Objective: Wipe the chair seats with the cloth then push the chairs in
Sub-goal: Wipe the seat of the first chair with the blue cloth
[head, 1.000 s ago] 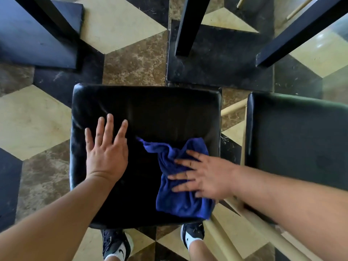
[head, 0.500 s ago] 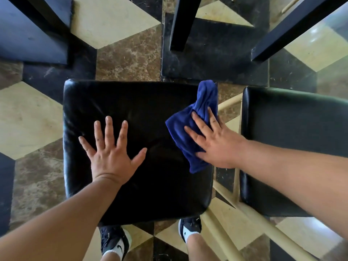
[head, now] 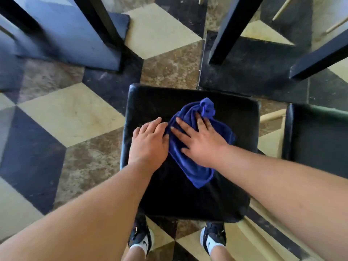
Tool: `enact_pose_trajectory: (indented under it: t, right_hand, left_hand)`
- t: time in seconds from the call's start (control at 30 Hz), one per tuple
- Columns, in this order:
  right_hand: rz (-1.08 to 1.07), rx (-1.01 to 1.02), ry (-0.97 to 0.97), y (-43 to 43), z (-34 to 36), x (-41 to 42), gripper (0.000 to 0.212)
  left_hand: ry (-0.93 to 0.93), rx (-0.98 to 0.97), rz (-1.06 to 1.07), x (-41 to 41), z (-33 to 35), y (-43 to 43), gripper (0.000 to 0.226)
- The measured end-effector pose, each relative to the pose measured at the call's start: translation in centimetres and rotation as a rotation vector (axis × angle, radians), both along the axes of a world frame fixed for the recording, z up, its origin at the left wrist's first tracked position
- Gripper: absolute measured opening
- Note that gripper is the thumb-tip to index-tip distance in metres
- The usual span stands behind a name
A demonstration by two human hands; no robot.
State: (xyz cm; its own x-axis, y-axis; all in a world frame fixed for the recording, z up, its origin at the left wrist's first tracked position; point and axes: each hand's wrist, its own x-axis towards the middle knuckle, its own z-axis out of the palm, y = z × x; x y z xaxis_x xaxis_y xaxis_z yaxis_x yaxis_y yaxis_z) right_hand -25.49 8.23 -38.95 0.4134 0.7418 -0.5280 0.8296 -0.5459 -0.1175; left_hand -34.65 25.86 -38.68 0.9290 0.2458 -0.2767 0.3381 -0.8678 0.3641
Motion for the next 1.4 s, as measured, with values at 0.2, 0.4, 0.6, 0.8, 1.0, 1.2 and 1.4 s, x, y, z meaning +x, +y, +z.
enact_pose_trajectory:
  t: [0.2, 0.4, 0.6, 0.8, 1.0, 1.2, 1.4]
  right_hand:
    - [-0.195, 0.111, -0.051, 14.3, -1.8, 2.0, 0.070]
    - [-0.065, 0.202, -0.018, 15.8, -2.2, -2.8, 0.068]
    - [0.228, 0.127, 0.165, 7.6, -1.5, -13.6, 0.066]
    - [0.508, 0.027, 0.255, -3.1, -0.5, -11.7, 0.070]
    - [0.198, -0.070, 0.205, -12.0, 0.2, -5.1, 0.076]
    - [-0.216, -0.030, 0.002, -14.1, -0.7, 3.4, 0.084]
    - [-0.566, 0.016, -0.176, -9.7, -3.8, 8.0, 0.083]
  left_hand:
    - [0.138, -0.104, 0.461, 1.0, 1.4, 7.1, 0.045]
    - [0.403, -0.257, 0.631, 1.5, 1.3, 8.6, 0.041]
    - [0.558, -0.270, 0.838, 1.5, 0.4, 6.4, 0.054]
    - [0.237, -0.091, 0.338, -2.0, 1.6, 0.9, 0.078]
    - [0.274, 0.040, 0.007, -2.5, -0.4, -5.5, 0.080]
    - [0.245, 0.154, -0.043, -4.1, -3.4, -7.0, 0.088]
    - [0.200, 0.196, -0.050, -4.5, -5.1, -7.1, 0.087]
